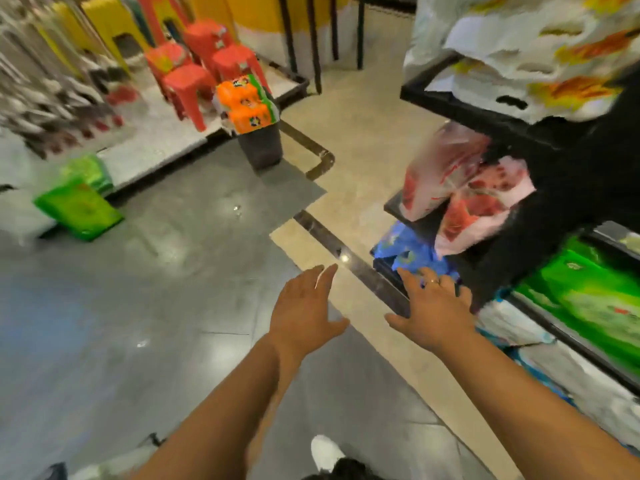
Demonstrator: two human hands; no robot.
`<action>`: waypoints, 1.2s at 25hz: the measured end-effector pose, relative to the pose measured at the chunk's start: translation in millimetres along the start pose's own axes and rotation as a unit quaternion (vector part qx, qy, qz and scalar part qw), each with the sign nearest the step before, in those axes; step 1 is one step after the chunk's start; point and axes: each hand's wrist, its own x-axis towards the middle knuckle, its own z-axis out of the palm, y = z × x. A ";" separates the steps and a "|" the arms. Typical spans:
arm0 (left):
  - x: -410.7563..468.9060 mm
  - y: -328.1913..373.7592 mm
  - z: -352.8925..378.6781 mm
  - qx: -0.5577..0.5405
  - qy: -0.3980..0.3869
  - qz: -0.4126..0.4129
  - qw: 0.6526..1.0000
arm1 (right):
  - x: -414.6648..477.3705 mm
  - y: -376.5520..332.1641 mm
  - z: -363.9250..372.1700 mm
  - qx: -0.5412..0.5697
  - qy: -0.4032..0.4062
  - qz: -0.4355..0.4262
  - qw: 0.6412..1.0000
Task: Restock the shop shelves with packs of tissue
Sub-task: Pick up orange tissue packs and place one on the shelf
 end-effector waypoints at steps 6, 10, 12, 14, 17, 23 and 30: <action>8.6 -199.2 -84.1 0.024 0.046 -0.150 0.987 | 120.6 -207.8 -31.4 -0.046 0.013 -0.197 0.979; 38.9 -312.7 -121.1 0.024 0.058 -0.251 0.966 | 214.3 -334.9 -41.1 -0.069 0.015 -0.287 0.955; 62.3 -370.4 -145.3 0.029 0.060 -0.292 0.954 | 267.6 -401.0 -47.9 -0.083 0.014 -0.327 0.941; 82.7 -424.2 -169.5 0.027 0.071 -0.338 0.938 | 321.0 -465.2 -52.8 -0.097 -0.004 -0.360 0.928; 108.4 -492.5 -200.8 0.021 0.081 -0.393 0.916 | 386.5 -550.1 -63.2 -0.123 -0.017 -0.403 0.907; 153.4 -644.2 -267.3 0.006 0.111 -0.459 0.882 | 491.6 -731.1 -87.5 -0.129 -0.034 -0.465 0.875; 275.1 -839.6 -351.5 0.039 0.068 -0.389 0.918 | 630.9 -900.4 -108.2 -0.090 -0.039 -0.427 0.899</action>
